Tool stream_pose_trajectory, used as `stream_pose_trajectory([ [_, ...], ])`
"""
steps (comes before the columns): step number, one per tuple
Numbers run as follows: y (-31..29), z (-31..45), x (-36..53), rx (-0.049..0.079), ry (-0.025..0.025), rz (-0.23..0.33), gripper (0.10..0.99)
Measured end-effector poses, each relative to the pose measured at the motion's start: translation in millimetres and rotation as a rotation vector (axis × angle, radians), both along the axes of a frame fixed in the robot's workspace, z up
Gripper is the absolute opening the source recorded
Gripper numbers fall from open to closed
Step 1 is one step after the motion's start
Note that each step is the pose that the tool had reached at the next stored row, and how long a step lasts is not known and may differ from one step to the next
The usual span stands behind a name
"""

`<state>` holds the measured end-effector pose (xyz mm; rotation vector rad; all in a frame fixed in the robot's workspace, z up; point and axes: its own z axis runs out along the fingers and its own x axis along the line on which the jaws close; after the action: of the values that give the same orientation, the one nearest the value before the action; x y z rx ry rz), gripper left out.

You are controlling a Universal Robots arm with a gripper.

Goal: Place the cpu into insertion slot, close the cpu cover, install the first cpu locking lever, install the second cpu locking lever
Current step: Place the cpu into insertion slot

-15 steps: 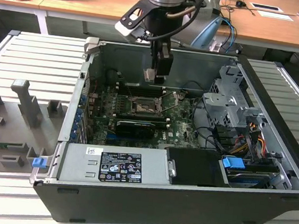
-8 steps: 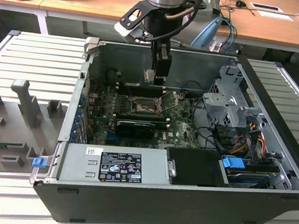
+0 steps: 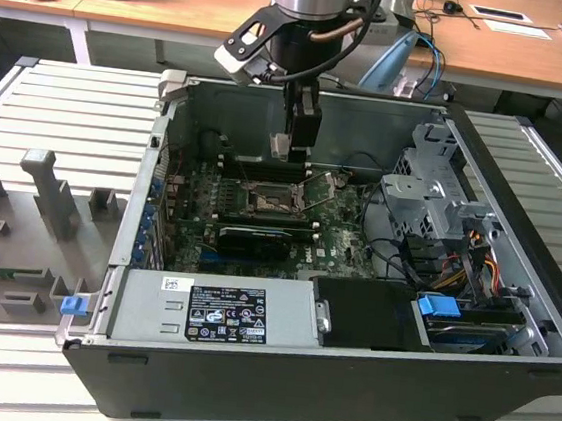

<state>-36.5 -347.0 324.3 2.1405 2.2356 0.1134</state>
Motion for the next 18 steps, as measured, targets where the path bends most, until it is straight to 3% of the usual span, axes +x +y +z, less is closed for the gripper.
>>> stream_pose_trajectory([
  [18,0.0,-4.1,0.0,0.0,0.0,-0.009,0.541],
])
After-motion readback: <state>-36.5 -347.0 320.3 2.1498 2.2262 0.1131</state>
